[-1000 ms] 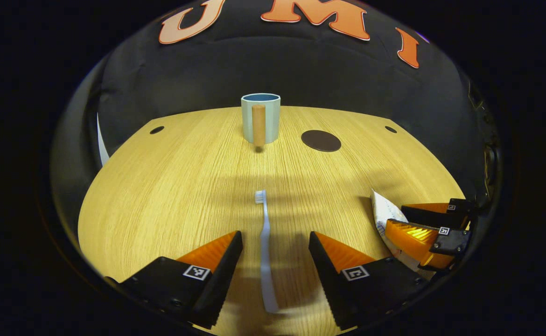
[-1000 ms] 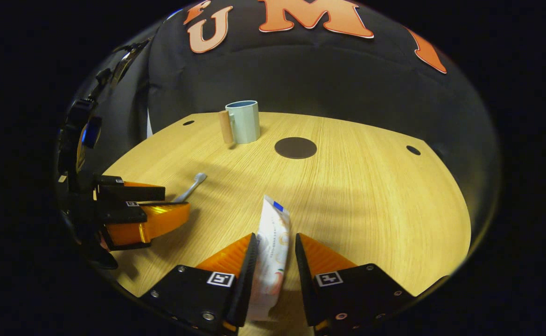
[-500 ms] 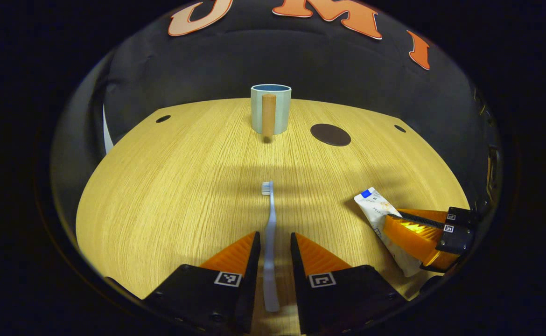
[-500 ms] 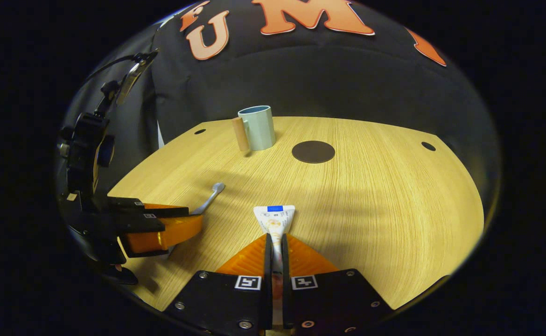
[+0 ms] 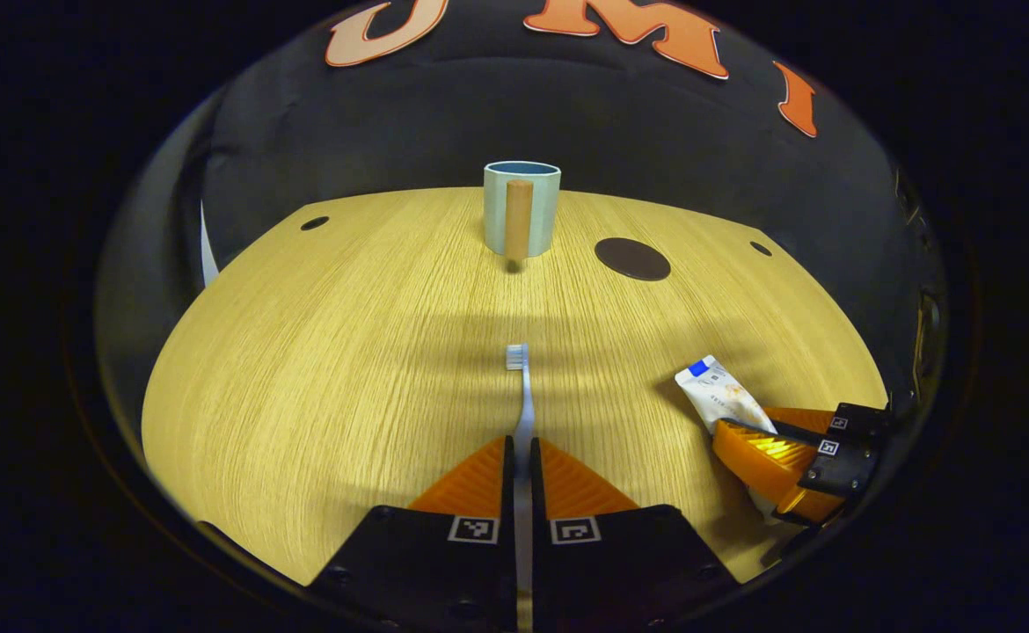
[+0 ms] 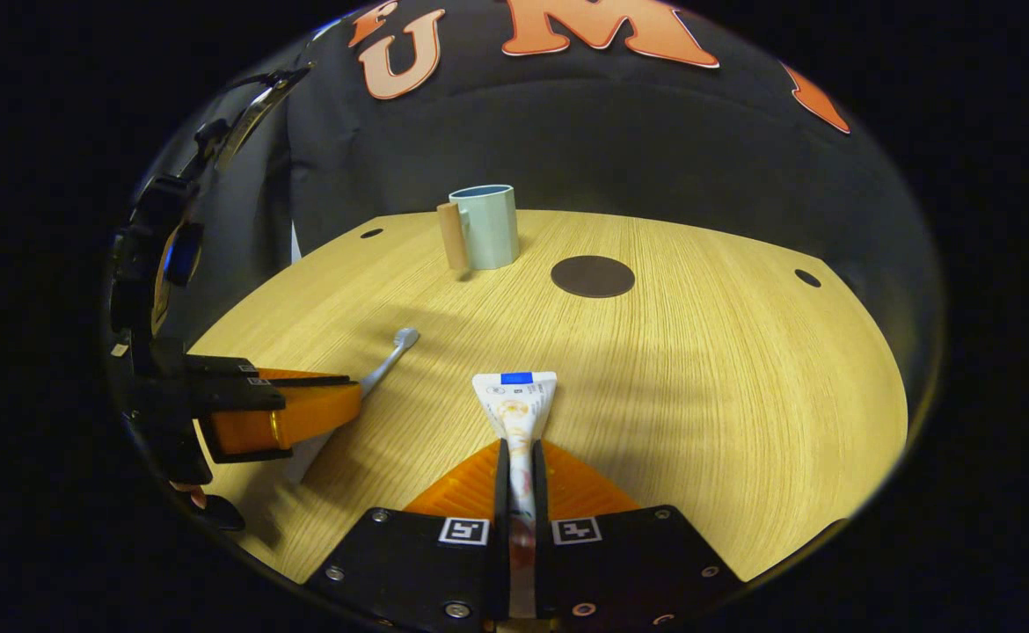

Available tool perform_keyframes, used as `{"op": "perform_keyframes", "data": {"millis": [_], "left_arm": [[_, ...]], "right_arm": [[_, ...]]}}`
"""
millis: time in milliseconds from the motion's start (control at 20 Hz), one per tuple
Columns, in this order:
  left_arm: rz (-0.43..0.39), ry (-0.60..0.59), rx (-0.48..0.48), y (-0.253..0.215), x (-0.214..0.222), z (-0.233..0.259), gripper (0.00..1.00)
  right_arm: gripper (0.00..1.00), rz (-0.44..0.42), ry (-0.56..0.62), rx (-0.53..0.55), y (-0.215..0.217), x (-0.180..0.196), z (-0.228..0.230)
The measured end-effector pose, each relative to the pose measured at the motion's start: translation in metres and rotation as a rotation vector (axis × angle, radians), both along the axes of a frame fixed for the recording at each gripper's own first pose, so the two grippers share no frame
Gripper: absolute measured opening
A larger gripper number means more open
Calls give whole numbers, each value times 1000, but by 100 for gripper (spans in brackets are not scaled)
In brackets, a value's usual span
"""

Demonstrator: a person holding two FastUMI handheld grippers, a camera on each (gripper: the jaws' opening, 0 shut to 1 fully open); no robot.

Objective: Put the toothbrush and toothpaste on the desktop into the cup, then pick up the cup and place it on the coaster on the desktop.

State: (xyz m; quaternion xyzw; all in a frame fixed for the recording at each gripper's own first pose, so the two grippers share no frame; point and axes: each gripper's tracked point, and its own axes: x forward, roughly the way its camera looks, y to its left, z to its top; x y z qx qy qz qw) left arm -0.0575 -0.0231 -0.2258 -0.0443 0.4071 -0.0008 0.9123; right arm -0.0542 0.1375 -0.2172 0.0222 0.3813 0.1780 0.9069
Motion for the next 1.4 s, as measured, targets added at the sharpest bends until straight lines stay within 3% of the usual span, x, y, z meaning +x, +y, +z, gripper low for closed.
{"op": "perform_keyframes", "data": {"millis": [300,900,1400], "left_arm": [[4,-55,-25,11,-2,-25,7],[6,-98,-70,16,-3,-40,1],[20,-292,-50,38,8,-12,1]], "right_arm": [[12,-36,-54,66,-11,11,26],[12,-72,-67,79,-29,17,33],[12,-94,-134,119,-39,28,54]]}}
